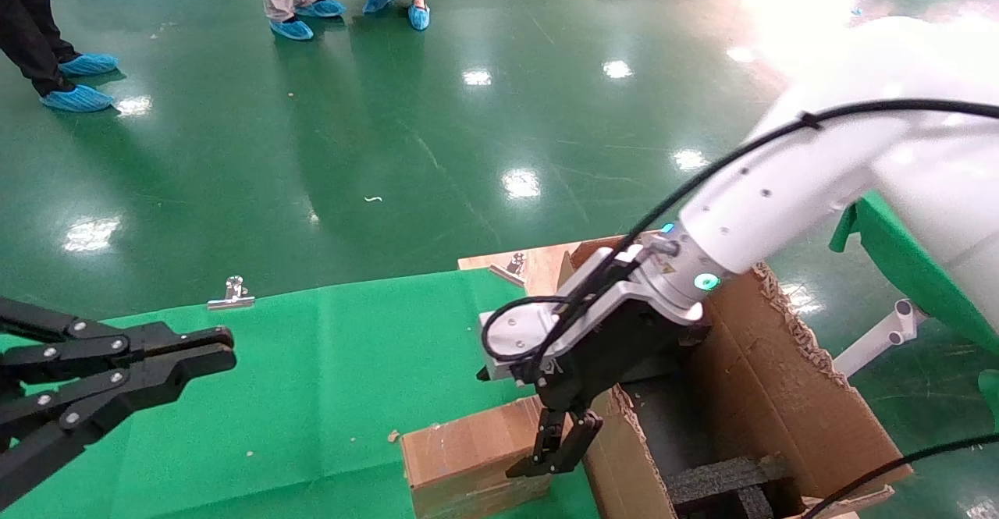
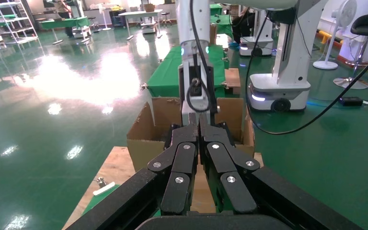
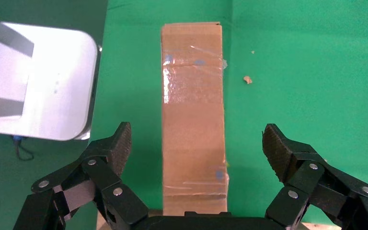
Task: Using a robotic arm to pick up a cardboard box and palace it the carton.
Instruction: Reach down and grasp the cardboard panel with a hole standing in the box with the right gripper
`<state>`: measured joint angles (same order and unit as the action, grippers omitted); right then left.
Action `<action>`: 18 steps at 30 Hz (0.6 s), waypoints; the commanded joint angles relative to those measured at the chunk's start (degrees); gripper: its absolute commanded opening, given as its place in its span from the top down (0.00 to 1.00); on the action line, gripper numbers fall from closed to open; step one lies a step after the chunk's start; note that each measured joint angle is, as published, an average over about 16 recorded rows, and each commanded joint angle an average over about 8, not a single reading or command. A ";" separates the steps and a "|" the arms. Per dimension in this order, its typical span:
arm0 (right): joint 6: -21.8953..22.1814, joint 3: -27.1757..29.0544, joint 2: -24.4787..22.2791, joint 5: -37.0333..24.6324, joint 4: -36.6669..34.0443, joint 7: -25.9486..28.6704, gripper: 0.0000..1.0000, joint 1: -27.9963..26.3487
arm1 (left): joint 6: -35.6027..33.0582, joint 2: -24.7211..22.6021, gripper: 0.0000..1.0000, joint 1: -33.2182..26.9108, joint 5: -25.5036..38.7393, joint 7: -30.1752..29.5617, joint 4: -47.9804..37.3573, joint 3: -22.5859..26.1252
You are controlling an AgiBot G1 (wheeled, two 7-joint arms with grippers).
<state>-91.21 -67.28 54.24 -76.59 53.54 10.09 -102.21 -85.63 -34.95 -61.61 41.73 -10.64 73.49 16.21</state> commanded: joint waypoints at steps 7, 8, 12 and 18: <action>0.20 -10.29 6.95 0.38 -7.84 -6.19 0.00 -4.49 | 0.02 0.02 1.00 -0.01 -0.03 0.02 0.00 0.04; 0.22 -11.14 7.53 0.47 -8.40 -6.69 0.00 -4.75 | 0.02 0.02 1.00 -0.01 -0.03 0.02 0.00 0.04; 0.34 -13.58 9.01 1.11 -10.07 -8.11 0.00 -5.32 | 0.03 0.02 0.95 -0.01 -0.04 0.03 0.00 0.06; 0.46 -15.66 10.17 2.70 -11.82 -10.05 0.00 -5.67 | 0.03 0.03 0.20 -0.02 -0.05 0.04 0.00 0.07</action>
<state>-90.79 -82.78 64.31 -74.01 41.92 0.22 -107.91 -85.60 -34.92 -61.63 41.68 -10.60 73.48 16.27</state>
